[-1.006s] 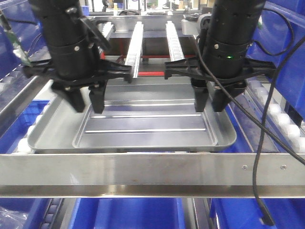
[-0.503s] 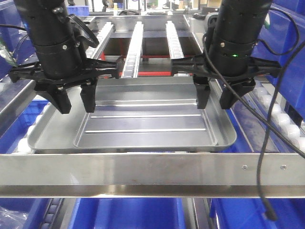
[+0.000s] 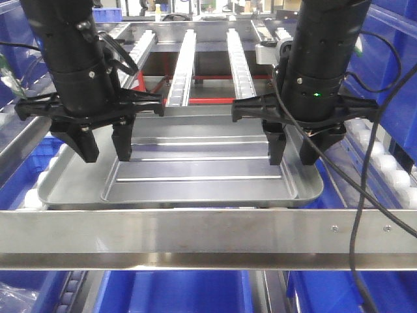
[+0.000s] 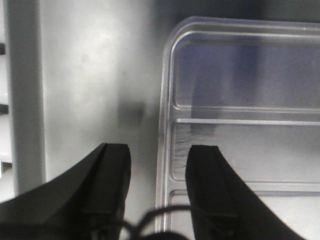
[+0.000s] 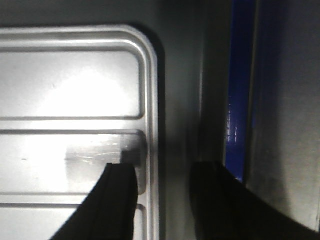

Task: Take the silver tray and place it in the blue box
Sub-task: 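Close both grippers on the tray's opposite rims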

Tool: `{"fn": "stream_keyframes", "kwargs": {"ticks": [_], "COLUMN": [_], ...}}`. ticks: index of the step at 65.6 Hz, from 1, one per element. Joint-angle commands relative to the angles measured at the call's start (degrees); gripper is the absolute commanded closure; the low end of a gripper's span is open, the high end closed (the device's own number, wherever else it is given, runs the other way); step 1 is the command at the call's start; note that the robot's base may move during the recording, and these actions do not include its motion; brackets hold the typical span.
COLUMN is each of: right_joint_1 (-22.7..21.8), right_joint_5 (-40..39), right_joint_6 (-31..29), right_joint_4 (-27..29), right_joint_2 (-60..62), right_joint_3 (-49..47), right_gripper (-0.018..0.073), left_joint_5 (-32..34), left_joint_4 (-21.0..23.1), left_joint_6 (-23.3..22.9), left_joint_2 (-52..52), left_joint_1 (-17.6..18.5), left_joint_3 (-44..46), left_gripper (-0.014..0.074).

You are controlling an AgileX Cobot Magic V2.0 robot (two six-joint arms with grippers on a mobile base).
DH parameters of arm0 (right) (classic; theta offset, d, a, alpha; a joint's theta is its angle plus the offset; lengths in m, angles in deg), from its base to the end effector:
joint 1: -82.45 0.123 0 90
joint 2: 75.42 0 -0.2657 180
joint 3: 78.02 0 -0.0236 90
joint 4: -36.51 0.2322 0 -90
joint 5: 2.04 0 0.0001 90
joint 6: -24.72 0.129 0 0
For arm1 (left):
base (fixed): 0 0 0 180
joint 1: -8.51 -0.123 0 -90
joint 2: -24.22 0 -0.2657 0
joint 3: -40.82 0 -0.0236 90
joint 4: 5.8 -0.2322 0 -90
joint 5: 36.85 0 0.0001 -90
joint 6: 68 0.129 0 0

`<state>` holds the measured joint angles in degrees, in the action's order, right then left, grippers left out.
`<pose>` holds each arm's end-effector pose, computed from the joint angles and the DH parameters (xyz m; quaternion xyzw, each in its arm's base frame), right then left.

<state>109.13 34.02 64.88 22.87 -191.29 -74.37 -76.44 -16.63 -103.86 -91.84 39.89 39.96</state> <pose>0.3511 0.1564 0.1526 0.0354 0.9730 0.0417 0.2241 0.3380 -0.1880 0.1606 0.0208 0.9763 -0.0508 0.2095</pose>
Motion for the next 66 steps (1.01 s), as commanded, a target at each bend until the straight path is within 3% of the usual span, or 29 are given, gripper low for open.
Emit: {"fn": "stream_keyframes", "kwargs": {"ticks": [1, 10, 23, 66], "right_joint_1": [-0.19, -0.33, -0.37, -0.65], "right_joint_5": [-2.16, -3.12, -2.30, 0.47], "right_joint_6": [-0.41, -1.88, -3.39, -5.13], "right_joint_4": [-0.86, -0.86, -0.24, 1.74], "right_joint_2": [2.74, 2.54, 2.42, -0.97], "right_joint_3": [-1.82, -1.82, -1.82, -3.53], "right_gripper": [0.0177, 0.0183, 0.0283, 0.0281], "left_joint_5": [1.66, 1.76, 1.57, 1.57], "left_joint_4": [-0.03, 0.68, 0.80, 0.80], "left_joint_6": [-0.12, -0.12, -0.03, 1.03], "left_joint_2": [1.82, 1.22, 0.70, 0.70], "left_joint_1": [0.04, 0.04, 0.04, 0.04], "left_joint_3": [1.58, 1.58, 1.58, 1.58], "left_gripper": [0.0388, 0.0388, 0.0388, 0.0388]}}
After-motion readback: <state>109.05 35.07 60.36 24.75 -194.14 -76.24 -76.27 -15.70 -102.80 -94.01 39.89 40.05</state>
